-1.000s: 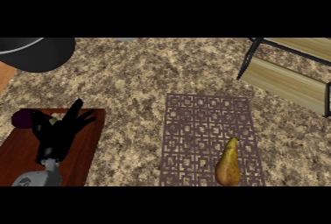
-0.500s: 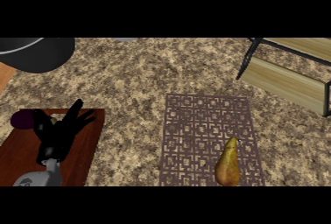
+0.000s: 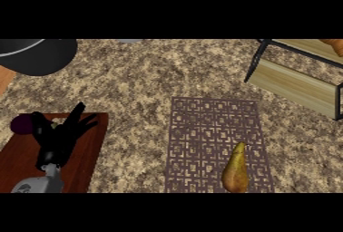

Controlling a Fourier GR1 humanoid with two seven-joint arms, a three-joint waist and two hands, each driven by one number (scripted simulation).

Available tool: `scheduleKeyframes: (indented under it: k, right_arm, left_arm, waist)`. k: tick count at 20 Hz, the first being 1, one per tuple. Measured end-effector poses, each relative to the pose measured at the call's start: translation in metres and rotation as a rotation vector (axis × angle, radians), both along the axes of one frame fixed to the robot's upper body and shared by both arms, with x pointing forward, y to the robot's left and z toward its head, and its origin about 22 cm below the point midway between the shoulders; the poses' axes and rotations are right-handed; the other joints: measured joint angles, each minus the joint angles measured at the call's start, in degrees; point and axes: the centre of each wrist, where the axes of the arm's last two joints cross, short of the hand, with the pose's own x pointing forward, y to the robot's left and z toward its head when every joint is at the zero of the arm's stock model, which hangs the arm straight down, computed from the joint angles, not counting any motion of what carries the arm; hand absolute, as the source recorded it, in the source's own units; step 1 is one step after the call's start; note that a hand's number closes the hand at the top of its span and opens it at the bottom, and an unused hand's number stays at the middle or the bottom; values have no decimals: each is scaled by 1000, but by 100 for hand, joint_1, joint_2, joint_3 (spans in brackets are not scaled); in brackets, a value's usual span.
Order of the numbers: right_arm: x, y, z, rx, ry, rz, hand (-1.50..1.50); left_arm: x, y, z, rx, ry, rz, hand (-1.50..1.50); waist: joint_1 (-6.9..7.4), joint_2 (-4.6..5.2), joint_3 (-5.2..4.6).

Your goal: Pick the croissant from the placemat and place it in the tiered shelf

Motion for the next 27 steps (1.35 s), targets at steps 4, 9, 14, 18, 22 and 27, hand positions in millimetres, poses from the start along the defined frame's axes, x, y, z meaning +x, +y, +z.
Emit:
scheduleKeyframes:
  k: [4,9,14,18,22,27]
  right_arm:
    - [-6,-7,13,122,-97,5,-150]
    - [-22,-27,25,199,-222,-74,-150]
    - [-41,-51,35,205,-288,-229,-150]
    - [-65,-82,36,251,-355,-335,-150]
    - [-102,-116,46,306,-395,-371,-150]
    - [-146,-154,43,327,-396,-353,-150]
  left_arm:
    - [-2,-1,0,-3,-1,-3,0]
    - [-3,-1,1,-4,-1,-1,0]
    - [-4,0,-1,4,-3,4,0]
    - [-4,3,0,1,10,10,0]
    - [-6,6,-2,5,2,20,0]
    - [-10,8,-2,1,-6,20,0]
  waist:
    - [-9,-7,-4]
    - [-23,-8,-5]
    - [-46,-12,-6]
    - [-88,-22,-7]
    - [-122,-36,-4]
    - [-149,-41,-10]
